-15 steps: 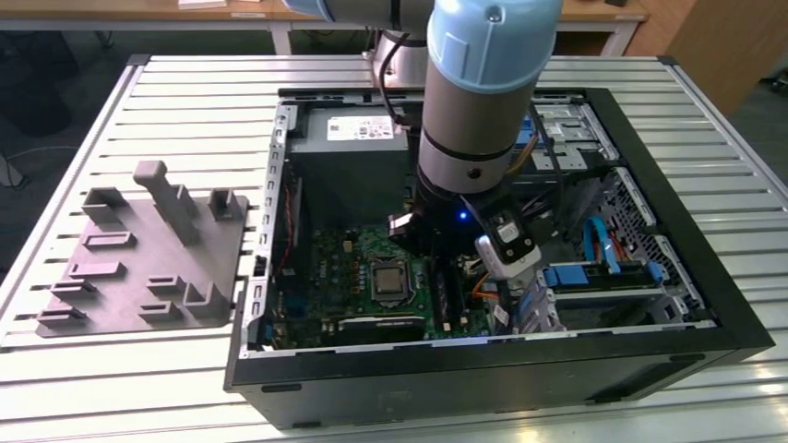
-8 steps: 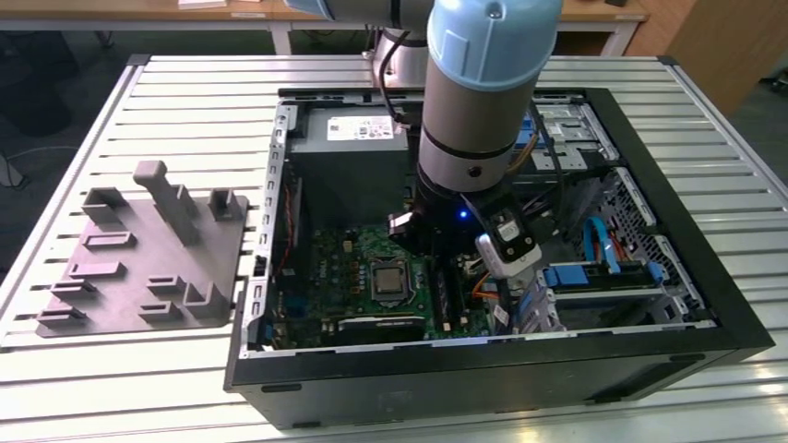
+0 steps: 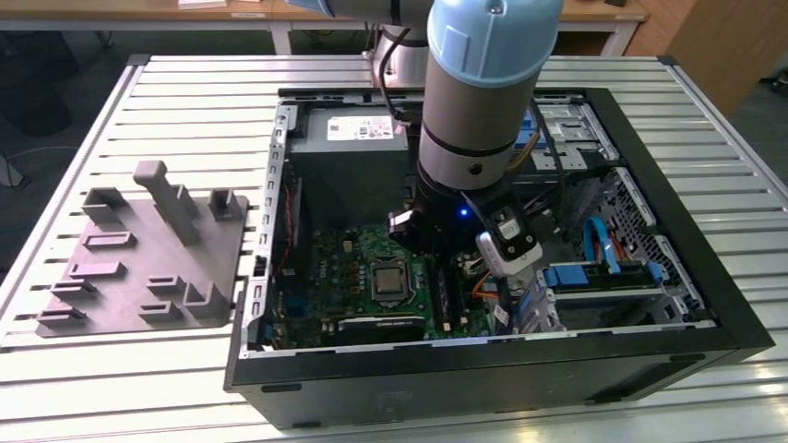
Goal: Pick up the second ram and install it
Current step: 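Insert the second ram into the second slot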
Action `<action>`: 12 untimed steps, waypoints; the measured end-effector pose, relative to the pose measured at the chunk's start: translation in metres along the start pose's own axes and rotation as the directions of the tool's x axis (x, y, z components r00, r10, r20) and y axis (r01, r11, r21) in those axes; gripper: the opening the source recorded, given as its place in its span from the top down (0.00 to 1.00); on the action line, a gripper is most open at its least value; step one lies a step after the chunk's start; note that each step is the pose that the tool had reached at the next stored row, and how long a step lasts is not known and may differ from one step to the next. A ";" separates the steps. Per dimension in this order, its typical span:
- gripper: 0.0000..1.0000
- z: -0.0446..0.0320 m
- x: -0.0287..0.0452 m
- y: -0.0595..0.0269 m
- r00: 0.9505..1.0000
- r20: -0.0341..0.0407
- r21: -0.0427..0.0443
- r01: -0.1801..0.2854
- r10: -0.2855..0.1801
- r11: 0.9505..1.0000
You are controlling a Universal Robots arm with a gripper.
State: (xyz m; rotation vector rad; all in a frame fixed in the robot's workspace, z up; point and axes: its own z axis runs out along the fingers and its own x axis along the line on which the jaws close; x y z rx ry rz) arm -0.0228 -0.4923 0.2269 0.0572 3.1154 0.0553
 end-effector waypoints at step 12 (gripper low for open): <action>0.86 0.0002 0.0001 0.0036 1.000 0.000 -0.003 0.000 0.000 1.000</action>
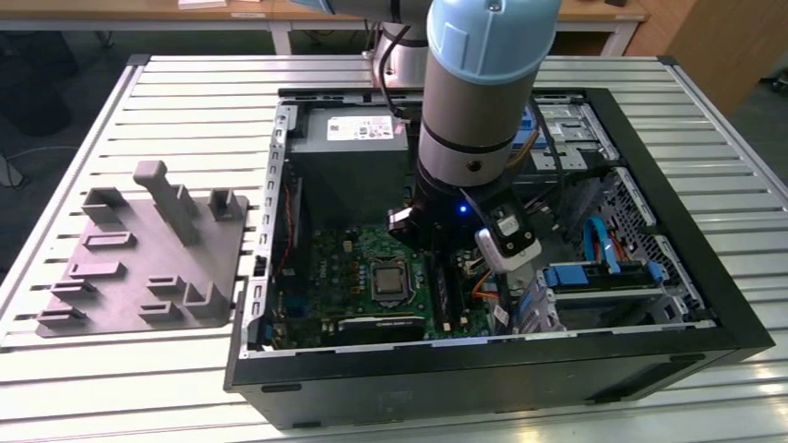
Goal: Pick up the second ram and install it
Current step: 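Insert the second ram into the second slot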
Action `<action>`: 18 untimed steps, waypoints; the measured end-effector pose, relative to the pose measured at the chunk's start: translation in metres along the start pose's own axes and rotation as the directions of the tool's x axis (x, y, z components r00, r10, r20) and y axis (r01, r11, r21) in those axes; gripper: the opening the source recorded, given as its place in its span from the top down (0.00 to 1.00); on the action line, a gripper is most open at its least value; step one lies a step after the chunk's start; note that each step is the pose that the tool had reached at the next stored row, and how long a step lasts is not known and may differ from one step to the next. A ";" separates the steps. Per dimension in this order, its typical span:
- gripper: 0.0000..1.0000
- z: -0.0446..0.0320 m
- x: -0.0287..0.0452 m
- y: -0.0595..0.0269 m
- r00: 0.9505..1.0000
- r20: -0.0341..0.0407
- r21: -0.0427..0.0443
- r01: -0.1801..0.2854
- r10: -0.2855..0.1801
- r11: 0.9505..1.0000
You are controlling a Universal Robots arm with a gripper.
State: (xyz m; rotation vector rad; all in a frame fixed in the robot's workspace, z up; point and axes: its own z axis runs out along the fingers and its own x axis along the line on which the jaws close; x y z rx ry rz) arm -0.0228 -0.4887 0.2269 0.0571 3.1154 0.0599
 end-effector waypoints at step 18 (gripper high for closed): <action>0.86 0.0020 -0.0003 -0.0040 1.000 -0.001 0.000 -0.001 0.001 1.000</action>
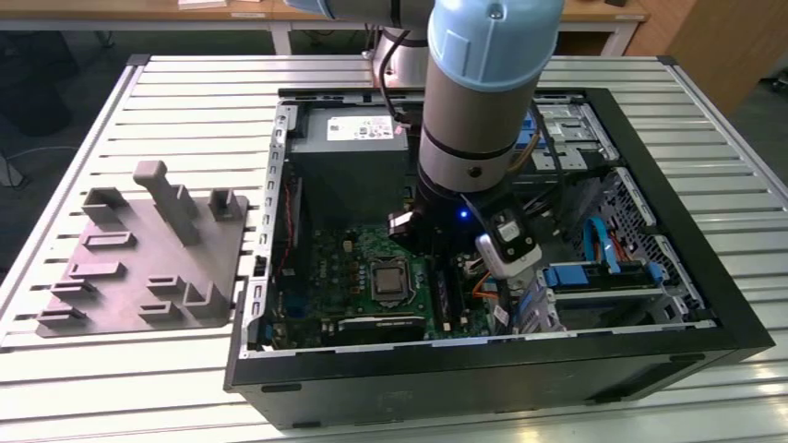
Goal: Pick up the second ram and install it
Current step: 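Insert the second ram into the second slot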
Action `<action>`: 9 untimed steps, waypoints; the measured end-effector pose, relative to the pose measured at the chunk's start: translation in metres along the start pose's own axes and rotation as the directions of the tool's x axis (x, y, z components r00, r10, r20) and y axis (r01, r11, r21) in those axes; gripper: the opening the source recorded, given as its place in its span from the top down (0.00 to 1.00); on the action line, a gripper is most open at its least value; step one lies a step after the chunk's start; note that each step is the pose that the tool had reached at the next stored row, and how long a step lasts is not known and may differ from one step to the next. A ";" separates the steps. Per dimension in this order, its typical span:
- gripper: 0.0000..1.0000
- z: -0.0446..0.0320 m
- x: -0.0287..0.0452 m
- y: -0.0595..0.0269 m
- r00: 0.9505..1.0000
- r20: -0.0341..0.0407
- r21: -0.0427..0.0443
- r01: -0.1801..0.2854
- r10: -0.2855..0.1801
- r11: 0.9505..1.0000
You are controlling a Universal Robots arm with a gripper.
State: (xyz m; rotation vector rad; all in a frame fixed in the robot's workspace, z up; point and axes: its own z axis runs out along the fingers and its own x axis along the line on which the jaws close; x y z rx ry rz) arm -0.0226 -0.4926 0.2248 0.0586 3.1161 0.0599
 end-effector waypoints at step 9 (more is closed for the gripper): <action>0.86 0.0017 0.0002 0.0022 1.000 0.000 0.000 0.000 0.000 1.000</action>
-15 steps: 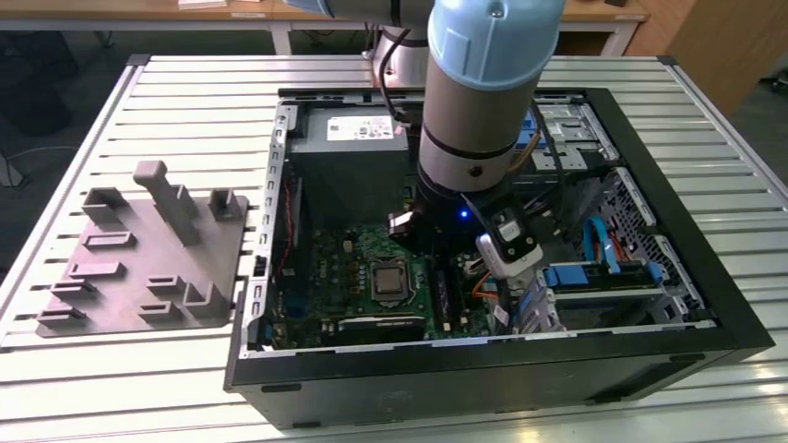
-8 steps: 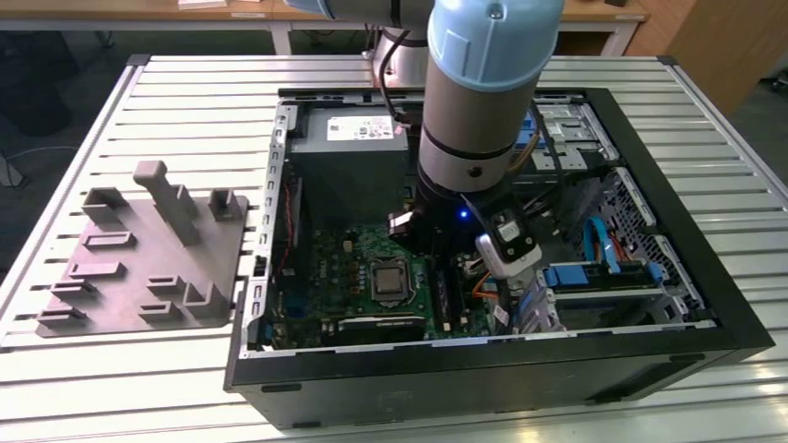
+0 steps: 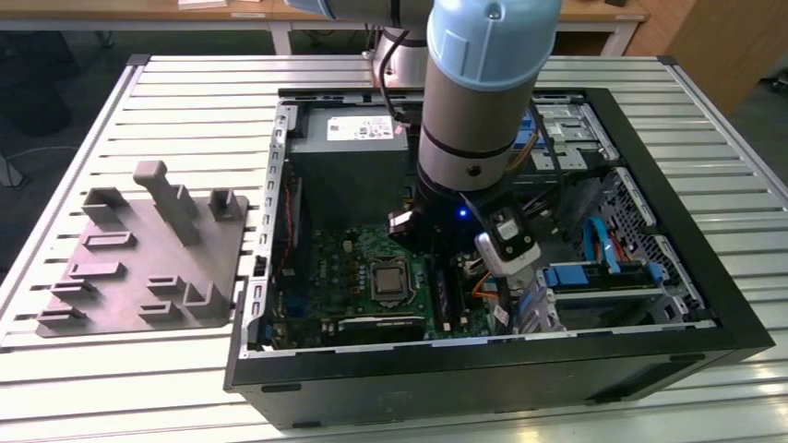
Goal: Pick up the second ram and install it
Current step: 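Insert the second ram into the second slot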
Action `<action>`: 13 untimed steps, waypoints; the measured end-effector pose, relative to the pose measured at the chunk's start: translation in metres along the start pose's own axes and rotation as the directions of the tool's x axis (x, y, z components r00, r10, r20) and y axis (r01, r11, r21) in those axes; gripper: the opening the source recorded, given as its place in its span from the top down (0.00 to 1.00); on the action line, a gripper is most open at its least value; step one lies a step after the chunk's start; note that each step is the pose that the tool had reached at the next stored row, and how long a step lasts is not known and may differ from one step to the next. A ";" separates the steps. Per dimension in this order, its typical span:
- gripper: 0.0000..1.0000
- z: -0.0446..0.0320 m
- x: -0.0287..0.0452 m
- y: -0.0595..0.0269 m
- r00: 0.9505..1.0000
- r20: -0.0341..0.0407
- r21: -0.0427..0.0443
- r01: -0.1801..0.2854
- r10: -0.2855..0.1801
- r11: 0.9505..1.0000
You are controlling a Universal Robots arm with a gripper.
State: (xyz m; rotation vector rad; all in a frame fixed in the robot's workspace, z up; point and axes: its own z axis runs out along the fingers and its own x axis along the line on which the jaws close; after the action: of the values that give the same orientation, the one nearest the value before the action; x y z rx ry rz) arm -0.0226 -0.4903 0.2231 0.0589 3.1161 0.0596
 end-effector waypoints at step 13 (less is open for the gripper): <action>0.86 -0.0030 -0.0001 -0.0011 1.000 0.000 0.000 0.000 0.000 1.000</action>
State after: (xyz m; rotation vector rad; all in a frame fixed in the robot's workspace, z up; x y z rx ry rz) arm -0.0227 -0.4916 0.2261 0.0589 3.1159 0.0599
